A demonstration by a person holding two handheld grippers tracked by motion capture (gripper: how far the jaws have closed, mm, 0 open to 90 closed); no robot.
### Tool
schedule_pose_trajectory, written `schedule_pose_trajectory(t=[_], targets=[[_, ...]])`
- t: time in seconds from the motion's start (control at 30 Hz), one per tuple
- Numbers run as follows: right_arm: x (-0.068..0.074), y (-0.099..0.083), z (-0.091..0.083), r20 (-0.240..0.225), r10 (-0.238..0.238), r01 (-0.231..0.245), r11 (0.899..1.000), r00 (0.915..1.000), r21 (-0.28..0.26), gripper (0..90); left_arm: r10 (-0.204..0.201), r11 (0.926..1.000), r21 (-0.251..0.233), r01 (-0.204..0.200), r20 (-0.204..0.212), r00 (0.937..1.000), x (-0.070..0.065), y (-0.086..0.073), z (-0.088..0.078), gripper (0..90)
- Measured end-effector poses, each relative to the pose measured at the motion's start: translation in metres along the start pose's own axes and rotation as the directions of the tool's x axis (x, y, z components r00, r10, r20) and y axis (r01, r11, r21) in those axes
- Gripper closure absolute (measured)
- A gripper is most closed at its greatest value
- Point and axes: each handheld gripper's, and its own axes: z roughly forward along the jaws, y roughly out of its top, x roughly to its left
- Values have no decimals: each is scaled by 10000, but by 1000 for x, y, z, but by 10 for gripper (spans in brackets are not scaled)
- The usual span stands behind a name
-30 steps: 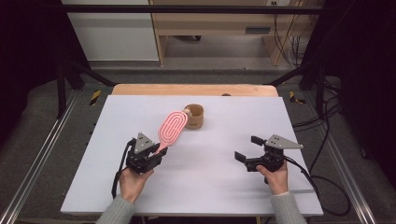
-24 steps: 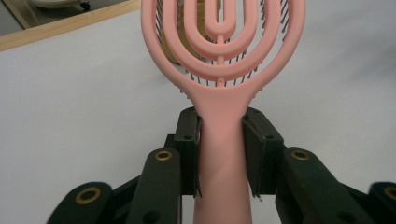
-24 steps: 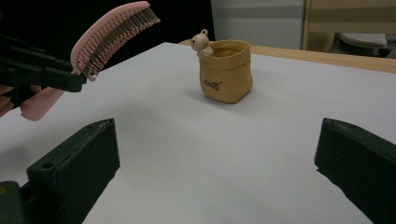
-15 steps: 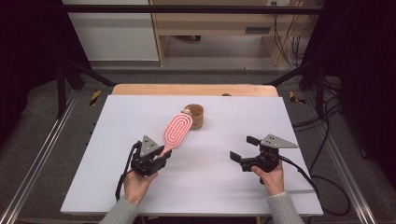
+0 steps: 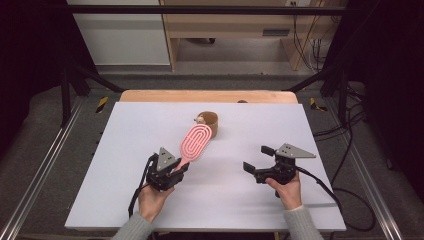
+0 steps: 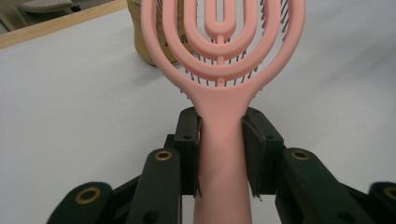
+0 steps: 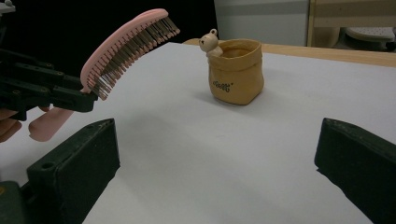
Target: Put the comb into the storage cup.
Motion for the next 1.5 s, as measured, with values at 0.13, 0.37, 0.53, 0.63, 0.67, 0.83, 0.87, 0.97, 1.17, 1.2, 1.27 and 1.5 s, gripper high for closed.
schedule_pose_trajectory(t=[0.13, 0.37, 0.53, 0.63, 0.67, 0.83, 0.87, 0.97, 1.17, 1.2, 1.27, 1.5], targets=[[3, 1, 2, -39, -5, 5, 10000, 10000, 28, 4, 43, 10000, -3, -43, 20, 10000, -3, 0, 1, 690], [5, 1, 4, -86, 16, -15, 10000, 10000, 91, 4, 124, 9999, 32, -124, 85, 9999, -7, 1, 4, 690], [7, 1, 6, -164, 6, -3, 9999, 9999, 139, 4, 166, 9999, 39, -166, 104, 9998, -11, 1, 5, 690], [7, 1, 7, -181, 9, -7, 9999, 9998, 121, 4, 193, 9998, 32, -193, 147, 9997, -13, 2, 6, 690], [7, 1, 6, -183, 29, -27, 9999, 9998, 104, 4, 235, 9997, 59, -236, 175, 9996, -14, 3, 7, 690], [8, 2, 5, -200, 50, -48, 10000, 9998, 67, 4, 299, 9996, -18, -299, 231, 9993, -18, 6, 7, 690], [8, 2, 5, -205, 56, -55, 10000, 9998, 43, 4, 313, 9995, -23, -312, 236, 9992, -19, 6, 7, 690], [9, 3, 5, -238, 77, -77, 10000, 9997, 23, 4, 310, 9995, -4, -310, 231, 9993, -20, 7, 7, 691], [11, 5, 5, -269, 40, -41, 10000, 9996, -20, 4, 306, 9995, 14, -306, 195, 9993, -22, 8, 10, 690], [12, 6, 5, -272, 41, -42, 10000, 9996, -8, 4, 306, 9995, 19, -307, 214, 9993, -22, 8, 11, 690], [13, 6, 5, -305, 31, -31, 10000, 9995, -5, 4, 285, 9996, -23, -284, 215, 9994, -23, 9, 12, 691], [14, 7, 6, -322, 74, -75, 10000, 9995, -20, 4, 251, 9997, -90, -249, 332, 9991, -29, 12, 18, 690]])
